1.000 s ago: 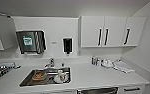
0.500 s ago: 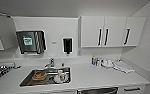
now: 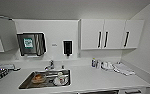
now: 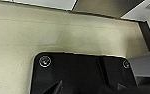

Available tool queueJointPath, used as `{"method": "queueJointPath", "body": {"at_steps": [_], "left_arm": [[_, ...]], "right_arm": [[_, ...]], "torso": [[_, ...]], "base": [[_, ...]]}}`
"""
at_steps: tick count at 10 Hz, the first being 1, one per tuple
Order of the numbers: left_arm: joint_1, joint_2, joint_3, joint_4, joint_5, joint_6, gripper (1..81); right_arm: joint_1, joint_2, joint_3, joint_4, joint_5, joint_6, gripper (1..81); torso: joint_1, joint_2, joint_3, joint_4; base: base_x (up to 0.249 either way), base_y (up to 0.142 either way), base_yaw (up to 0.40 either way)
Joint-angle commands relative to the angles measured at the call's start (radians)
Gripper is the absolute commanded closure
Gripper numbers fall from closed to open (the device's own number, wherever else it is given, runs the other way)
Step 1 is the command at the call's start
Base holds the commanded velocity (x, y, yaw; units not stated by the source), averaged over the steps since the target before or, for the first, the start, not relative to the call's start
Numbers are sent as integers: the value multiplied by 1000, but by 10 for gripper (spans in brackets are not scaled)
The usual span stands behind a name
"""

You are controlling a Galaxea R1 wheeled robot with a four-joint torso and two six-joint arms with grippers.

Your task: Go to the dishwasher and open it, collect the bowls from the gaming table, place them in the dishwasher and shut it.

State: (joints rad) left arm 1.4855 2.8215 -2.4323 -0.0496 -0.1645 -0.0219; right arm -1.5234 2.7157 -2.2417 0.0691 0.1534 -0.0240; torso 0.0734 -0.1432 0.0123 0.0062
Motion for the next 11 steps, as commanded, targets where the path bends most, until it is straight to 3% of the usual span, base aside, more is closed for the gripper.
{"method": "queueJointPath", "body": {"at_steps": [1, 3, 4, 7, 11], "left_arm": [[-66, -17, 12, 4, 37, 5, 10], [-66, -26, 12, 2, 37, 5, 10], [-66, -32, 12, 0, 37, 4, 10], [-64, -72, 55, -1, 40, -4, 10], [-63, -167, 182, -3, 37, -7, 10]], "right_arm": [[64, -95, 93, 6, -64, 7, 10], [73, -123, 131, 9, -61, 7, 10], [82, -136, 151, 12, -58, 9, 10], [128, -193, 206, 43, -63, 47, 10], [179, -282, 297, 46, -64, 108, 10]], "torso": [[62, -95, -91, 0], [101, -159, -148, 0], [124, -194, -88, 0], [176, -276, -128, 0], [269, -424, -131, 0]], "base": [[0, 0, 0], [0, 0, 0], [0, 0, 0], [0, 0, 0], [0, 0, 0]]}}
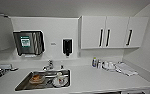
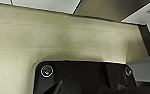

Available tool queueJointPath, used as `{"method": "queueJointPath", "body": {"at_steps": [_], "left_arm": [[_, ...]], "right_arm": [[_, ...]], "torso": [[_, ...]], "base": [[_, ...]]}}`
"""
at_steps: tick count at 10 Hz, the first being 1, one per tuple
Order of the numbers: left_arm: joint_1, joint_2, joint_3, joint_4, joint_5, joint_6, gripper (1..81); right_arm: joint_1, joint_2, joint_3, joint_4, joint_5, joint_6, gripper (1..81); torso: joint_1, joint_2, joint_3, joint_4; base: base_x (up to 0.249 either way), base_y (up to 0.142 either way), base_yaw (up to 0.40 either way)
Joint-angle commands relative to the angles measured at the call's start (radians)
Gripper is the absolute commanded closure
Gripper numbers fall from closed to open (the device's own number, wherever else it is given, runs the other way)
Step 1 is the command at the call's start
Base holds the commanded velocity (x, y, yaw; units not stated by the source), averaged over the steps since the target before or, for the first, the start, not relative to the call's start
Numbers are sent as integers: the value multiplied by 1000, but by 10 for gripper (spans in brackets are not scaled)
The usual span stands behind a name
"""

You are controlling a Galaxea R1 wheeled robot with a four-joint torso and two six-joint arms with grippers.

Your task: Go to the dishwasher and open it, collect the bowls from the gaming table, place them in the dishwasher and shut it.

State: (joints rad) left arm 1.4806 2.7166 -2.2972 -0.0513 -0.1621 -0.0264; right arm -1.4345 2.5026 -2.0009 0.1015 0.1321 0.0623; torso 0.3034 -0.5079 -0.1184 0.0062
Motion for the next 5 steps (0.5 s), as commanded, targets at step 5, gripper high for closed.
{"method": "queueJointPath", "body": {"at_steps": [5], "left_arm": [[-58, -58, 45, -1, 35, -3, 10]], "right_arm": [[110, -97, 77, 14, -42, 36, 10]], "torso": [[142, -224, -132, 0]], "base": [[0, 0, 0]]}}
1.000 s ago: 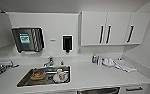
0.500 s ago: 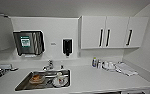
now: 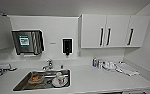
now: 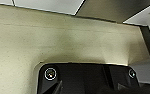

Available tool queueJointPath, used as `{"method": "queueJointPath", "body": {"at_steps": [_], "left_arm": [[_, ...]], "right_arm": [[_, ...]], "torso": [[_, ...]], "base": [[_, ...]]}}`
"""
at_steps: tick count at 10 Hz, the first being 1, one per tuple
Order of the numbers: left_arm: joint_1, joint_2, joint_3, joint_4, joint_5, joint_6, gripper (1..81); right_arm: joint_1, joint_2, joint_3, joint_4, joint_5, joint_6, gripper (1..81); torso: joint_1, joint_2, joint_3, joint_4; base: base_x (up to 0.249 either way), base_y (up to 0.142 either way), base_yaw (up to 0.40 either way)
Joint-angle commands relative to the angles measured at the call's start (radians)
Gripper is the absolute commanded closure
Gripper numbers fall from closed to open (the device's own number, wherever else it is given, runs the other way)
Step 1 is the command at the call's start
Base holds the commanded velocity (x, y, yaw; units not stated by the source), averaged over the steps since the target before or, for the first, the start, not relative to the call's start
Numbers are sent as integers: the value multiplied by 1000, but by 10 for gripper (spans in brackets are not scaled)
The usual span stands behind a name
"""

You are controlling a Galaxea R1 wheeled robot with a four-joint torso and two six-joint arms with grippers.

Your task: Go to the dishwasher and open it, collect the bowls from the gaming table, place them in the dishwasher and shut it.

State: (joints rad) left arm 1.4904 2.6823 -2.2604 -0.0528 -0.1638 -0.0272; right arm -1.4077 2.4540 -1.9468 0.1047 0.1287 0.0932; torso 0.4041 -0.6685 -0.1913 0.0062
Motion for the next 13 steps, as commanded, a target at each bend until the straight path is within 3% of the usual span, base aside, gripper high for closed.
{"method": "queueJointPath", "body": {"at_steps": [1, 3, 4, 7, 10, 11, 13], "left_arm": [[-68, -24, 9, 1, 37, 0, 10], [-68, -27, 8, 1, 37, -2, 10], [-68, -30, 12, 1, 38, -2, 10], [-68, -51, 33, 1, 38, -2, 10], [-68, -67, 65, 1, 38, -2, 10], [-68, -59, 61, 2, 38, -2, 10], [-68, -56, 56, 2, 38, -2, 10]], "right_arm": [[88, -51, 25, 10, -38, 11, 10], [100, -70, 40, 10, -34, 39, 10], [109, -79, 48, 10, -34, 52, 10], [155, -116, 89, 10, -38, 89, 10], [184, -139, 108, 15, -40, 102, 10], [192, -155, 121, 17, -41, 118, 10], [210, -194, 174, 20, -40, 119, 10]], "torso": [[61, -94, -88, 0], [106, -166, -155, 0], [130, -202, -96, 0], [185, -289, -138, 0], [254, -399, -141, 0], [277, -435, -212, 0], [313, -494, -248, 0]], "base": [[0, 0, 0], [0, 0, 0], [0, 0, 0], [0, 0, 0], [0, 0, 0], [0, 0, 0], [0, 0, 0]]}}
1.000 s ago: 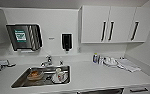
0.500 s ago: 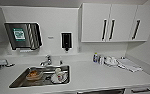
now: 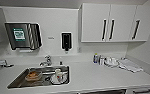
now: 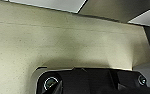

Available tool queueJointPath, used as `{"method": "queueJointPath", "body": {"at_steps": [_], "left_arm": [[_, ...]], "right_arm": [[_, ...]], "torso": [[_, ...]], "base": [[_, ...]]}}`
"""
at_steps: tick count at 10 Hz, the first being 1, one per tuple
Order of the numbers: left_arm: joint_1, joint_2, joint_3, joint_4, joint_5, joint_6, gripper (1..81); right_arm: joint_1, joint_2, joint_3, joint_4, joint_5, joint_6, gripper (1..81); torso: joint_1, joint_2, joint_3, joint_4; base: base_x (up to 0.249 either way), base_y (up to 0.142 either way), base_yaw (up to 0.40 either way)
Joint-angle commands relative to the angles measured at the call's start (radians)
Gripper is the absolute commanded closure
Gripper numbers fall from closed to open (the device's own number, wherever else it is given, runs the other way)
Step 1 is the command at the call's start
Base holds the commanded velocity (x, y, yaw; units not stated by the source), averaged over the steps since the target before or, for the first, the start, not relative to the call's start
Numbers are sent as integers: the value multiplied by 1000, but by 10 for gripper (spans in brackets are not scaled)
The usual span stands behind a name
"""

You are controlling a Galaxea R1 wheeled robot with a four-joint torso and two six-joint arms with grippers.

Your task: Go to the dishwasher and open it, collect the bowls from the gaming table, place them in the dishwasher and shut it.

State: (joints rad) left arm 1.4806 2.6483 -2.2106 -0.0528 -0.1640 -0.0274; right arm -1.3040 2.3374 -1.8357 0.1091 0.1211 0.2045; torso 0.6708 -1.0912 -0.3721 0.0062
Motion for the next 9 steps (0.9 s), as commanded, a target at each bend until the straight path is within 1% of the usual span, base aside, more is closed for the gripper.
{"method": "queueJointPath", "body": {"at_steps": [1, 2, 3, 5, 8, 9], "left_arm": [[-58, -20, 6, 2, 38, -2, 10], [-56, -19, 6, 2, 38, -2, 10], [-58, -19, 6, 2, 37, -2, 10], [-58, -19, 6, 2, 37, -2, 10], [-56, -16, 6, 1, 37, -2, 10], [-58, -13, 6, 1, 37, -2, 10]], "right_arm": [[113, -93, 83, 18, -32, 7, 10], [122, -105, 104, 20, -31, 9, 10], [130, -116, 119, 18, -31, 33, 10], [153, -139, 161, 18, -26, 58, 10], [185, -185, 210, 18, -32, 107, 10], [196, -188, 215, 18, -35, 108, 10]], "torso": [[63, -98, -76, 0], [84, -131, -29, 0], [103, -159, -56, 0], [138, -215, -72, 0], [205, -321, -76, 0], [166, -261, -76, 0]], "base": [[0, 0, 0], [0, 0, 0], [0, 0, 0], [0, 0, 0], [0, 0, 0], [0, 0, 0]]}}
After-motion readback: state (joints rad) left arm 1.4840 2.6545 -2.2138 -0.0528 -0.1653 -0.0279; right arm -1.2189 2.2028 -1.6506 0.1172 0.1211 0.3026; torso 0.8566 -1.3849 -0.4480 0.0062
